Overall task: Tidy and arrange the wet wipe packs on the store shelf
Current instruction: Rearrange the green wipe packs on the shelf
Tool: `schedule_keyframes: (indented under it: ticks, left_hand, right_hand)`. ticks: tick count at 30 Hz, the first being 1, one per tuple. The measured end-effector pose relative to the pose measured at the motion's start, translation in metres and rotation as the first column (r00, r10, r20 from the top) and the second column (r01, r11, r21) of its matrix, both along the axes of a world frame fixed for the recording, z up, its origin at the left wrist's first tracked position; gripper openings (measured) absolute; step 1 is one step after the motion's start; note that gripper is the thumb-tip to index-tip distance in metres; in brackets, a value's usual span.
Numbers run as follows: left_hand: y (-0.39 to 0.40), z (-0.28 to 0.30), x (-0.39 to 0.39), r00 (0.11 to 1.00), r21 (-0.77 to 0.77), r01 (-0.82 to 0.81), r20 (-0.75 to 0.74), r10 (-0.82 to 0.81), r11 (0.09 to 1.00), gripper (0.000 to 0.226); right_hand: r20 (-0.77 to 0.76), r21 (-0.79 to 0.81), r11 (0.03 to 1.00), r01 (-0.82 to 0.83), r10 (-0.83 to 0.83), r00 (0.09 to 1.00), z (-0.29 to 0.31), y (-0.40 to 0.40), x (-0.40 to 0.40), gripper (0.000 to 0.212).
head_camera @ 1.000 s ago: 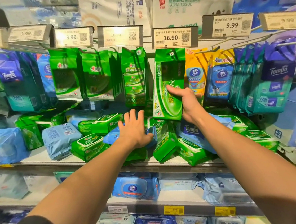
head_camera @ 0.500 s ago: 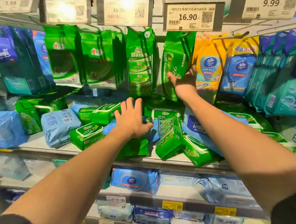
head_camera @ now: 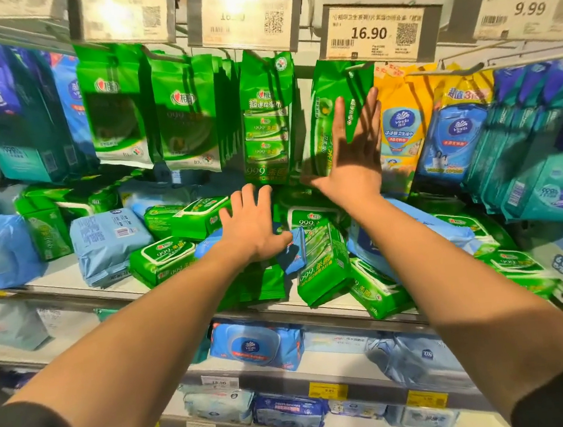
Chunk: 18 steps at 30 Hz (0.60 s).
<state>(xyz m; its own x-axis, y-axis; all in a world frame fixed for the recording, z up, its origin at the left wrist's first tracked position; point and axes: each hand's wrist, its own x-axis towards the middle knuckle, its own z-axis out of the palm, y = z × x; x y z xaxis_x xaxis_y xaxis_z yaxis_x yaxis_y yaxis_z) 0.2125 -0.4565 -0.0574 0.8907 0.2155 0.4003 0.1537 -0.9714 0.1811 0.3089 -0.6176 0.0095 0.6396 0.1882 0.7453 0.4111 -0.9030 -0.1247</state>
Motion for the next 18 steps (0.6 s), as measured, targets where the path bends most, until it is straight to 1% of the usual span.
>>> schedule_keyframes:
  ticks: [2,3,6,14,15,17,18]
  left_hand:
    - [-0.002,0.001,0.0,1.0,0.0,0.015,0.0,-0.015,1.0,0.094]
    - [-0.003,0.002,0.001,1.0,0.0,0.022,0.002,-0.022,1.0,0.094]
    - [-0.003,0.003,0.001,0.999,-0.005,0.032,-0.001,-0.032,0.999,0.094]
    - [0.0,-0.003,-0.003,0.999,-0.02,0.028,-0.028,-0.029,0.999,0.095]
    - [0.0,-0.003,-0.004,0.999,-0.021,0.03,-0.026,-0.03,0.999,0.095]
    - [0.0,-0.002,-0.007,0.999,-0.019,0.03,-0.019,-0.03,0.999,0.095]
    - [0.001,-0.002,-0.008,0.999,-0.016,0.03,-0.018,-0.03,0.999,0.095]
  right_hand:
    - [-0.104,-0.022,0.999,0.024,-0.026,0.994,0.005,0.001,0.002,0.146]
    - [-0.122,-0.027,0.999,0.028,-0.032,0.992,0.007,0.002,0.002,0.15]
    - [-0.062,-0.028,0.998,0.054,-0.056,0.996,0.01,0.004,0.002,0.156]
    - [-0.106,-0.071,0.992,0.105,-0.112,0.988,0.017,0.007,-0.004,0.146]
    - [-0.137,-0.075,0.992,0.102,-0.112,0.984,0.017,0.006,-0.004,0.144]
    - [-0.274,-0.083,0.993,0.087,-0.107,0.956,0.02,0.004,-0.007,0.136]
    - [-0.308,-0.101,0.99,0.093,-0.12,0.944,0.02,0.002,-0.009,0.133]
